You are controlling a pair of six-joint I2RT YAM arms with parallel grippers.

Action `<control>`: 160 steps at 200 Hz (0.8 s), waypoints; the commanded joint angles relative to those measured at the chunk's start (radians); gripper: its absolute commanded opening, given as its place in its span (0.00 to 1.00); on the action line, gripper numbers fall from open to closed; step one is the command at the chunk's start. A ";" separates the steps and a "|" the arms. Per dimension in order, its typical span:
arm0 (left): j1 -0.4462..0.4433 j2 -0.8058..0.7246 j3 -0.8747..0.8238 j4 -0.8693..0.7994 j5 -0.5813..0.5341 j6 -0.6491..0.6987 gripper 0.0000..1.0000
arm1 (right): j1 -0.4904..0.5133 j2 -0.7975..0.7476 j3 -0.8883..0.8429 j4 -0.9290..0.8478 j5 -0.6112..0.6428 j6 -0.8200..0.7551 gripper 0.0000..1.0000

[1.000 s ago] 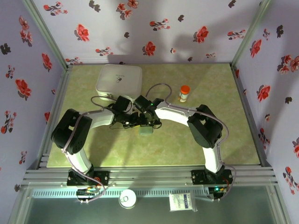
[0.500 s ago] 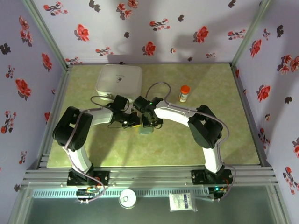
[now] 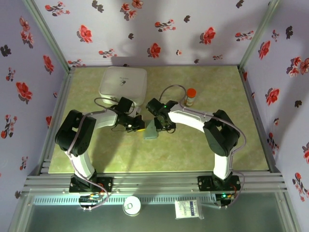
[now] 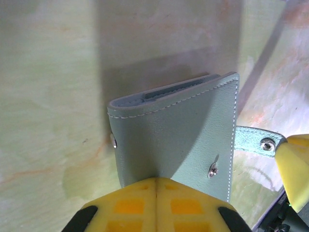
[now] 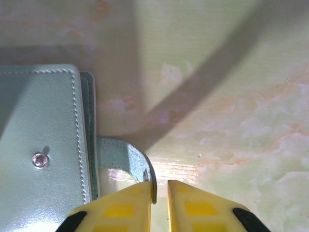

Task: Take the credit cards out of the card holder

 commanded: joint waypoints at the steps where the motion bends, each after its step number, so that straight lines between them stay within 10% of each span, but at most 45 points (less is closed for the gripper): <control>1: -0.017 -0.005 0.035 -0.064 -0.060 -0.008 0.10 | -0.018 -0.035 -0.052 0.106 -0.084 0.014 0.23; 160: -0.028 -0.028 0.083 -0.105 -0.102 -0.044 0.14 | -0.084 0.029 -0.155 0.303 -0.215 0.028 0.20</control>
